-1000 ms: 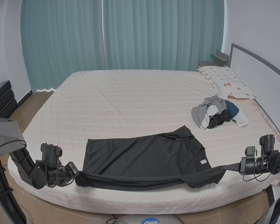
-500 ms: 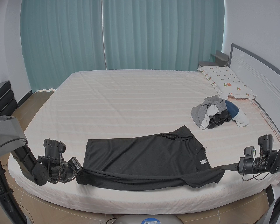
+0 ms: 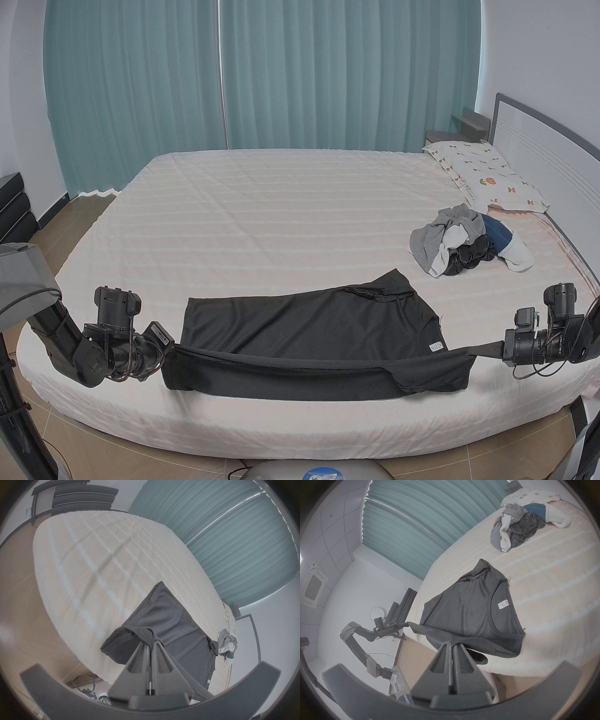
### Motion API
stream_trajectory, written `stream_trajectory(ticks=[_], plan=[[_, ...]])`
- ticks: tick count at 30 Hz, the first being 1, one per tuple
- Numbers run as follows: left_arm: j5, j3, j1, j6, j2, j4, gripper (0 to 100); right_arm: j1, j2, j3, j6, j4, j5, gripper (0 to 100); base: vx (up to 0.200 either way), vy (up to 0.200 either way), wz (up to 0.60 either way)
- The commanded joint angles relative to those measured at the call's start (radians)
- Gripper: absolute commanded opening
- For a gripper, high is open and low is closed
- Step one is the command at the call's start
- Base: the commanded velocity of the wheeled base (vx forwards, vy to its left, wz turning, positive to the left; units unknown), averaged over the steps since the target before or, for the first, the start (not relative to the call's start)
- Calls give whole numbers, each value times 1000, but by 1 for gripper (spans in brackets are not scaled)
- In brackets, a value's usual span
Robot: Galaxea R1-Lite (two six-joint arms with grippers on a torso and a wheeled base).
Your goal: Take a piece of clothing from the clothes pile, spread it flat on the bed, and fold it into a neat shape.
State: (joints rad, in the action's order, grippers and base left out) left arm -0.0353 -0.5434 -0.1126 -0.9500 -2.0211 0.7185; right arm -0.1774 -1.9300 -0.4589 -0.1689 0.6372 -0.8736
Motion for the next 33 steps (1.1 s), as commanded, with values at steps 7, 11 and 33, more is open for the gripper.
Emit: stream_trajectory(ticks=[7, 11, 33], plan=[[3, -59, -21, -7, -119, -2, 0, 23, -90, -84, -7, 21, 36, 0, 0, 0, 0], [5, -72, -21, -7, -139, -1, 0, 59, -153, -133, -27, 22, 100, 0, 0, 0, 0], [83, -188, -18, -65, -235, -4, 0, 128, -353, -221, -327, 351, 186, 0, 0, 0, 0]])
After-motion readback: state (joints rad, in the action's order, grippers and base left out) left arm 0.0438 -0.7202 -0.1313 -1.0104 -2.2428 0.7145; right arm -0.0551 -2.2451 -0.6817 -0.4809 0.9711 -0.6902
